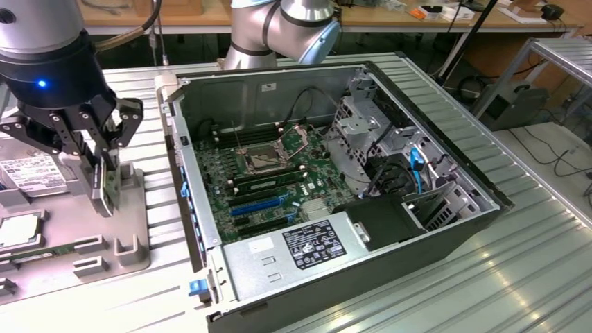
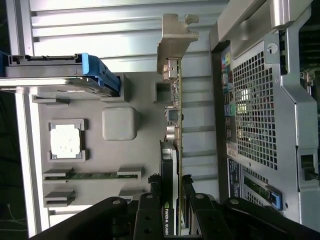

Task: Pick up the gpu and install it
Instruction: 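Pick up the gpu and move the gpu toward the slot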

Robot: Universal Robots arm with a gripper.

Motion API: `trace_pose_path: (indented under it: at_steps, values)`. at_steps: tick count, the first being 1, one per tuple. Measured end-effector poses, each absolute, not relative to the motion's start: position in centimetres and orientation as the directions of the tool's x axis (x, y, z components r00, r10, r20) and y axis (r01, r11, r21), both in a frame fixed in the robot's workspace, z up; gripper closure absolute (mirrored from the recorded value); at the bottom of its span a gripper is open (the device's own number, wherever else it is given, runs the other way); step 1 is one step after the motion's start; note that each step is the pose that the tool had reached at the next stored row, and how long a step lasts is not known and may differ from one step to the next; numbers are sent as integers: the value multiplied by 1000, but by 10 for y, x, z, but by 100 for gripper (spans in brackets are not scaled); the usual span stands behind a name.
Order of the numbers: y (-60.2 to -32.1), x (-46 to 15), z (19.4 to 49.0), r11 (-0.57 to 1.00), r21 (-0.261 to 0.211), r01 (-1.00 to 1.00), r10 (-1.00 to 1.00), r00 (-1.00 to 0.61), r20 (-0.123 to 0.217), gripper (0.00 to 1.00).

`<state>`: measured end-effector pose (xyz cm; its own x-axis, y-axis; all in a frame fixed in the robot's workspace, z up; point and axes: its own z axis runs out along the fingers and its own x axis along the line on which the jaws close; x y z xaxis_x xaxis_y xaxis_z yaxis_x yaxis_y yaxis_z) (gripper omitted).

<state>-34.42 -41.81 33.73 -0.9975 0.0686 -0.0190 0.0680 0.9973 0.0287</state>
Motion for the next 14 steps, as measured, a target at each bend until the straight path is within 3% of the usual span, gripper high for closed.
trace_pose_path:
  at_steps: [14]
  values:
    - [-416, -344, 351, 997, 25, 68, 69, -997, -19, 73]
